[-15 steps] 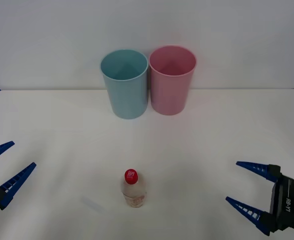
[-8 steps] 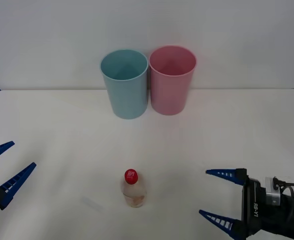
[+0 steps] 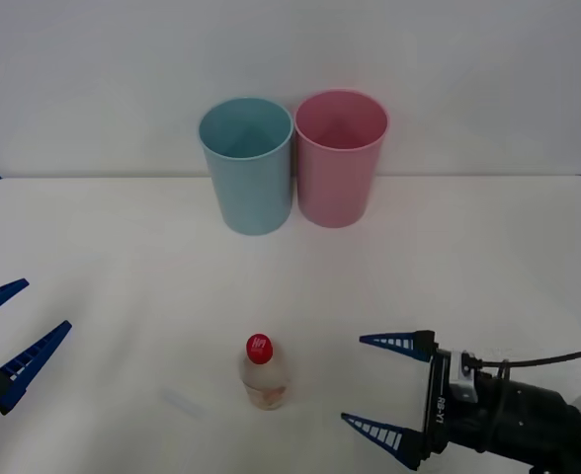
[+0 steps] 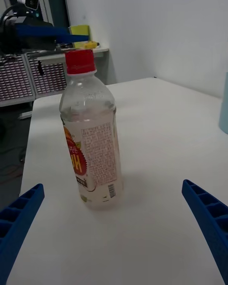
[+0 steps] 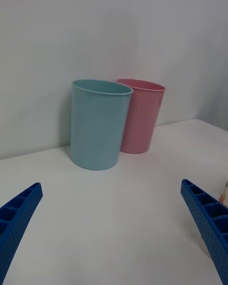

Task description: Grasp the object on the table and drop it into the matching bin: aluminum can to the light blue bin, PET bottle to the pink bin.

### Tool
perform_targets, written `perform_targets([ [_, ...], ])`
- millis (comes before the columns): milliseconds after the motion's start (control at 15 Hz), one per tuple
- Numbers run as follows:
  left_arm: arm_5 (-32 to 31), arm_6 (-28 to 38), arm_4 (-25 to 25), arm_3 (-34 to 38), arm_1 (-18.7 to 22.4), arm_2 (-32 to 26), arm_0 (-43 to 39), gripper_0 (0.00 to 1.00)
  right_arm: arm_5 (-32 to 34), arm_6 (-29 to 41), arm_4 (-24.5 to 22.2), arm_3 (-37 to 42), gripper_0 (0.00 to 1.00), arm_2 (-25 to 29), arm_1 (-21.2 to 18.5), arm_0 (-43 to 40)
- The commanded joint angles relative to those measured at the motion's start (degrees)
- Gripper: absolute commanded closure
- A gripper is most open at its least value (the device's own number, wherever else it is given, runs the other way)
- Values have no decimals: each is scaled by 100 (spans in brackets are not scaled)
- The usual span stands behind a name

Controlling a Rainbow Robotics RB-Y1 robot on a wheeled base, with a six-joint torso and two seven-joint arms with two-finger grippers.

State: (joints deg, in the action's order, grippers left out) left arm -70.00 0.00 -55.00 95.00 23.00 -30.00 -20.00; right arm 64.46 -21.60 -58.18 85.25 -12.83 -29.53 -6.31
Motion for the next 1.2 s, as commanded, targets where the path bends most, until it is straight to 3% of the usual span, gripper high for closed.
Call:
perform_targets([
  [67,0,0,0,0,0,0,0,0,-382,-64,0,0,0,-387,17,139],
  [533,0,0,0,0,0,0,0,0,-1006,-125,-149,-9,0,-976,202,403],
  [867,0,0,0,0,0,0,0,0,-1058,-205,-228,-791,0,-1222,703,930],
  [1200,0,0,0,0,0,0,0,0,-1164,-363,-228,-1274,0,-1459,923,1299],
])
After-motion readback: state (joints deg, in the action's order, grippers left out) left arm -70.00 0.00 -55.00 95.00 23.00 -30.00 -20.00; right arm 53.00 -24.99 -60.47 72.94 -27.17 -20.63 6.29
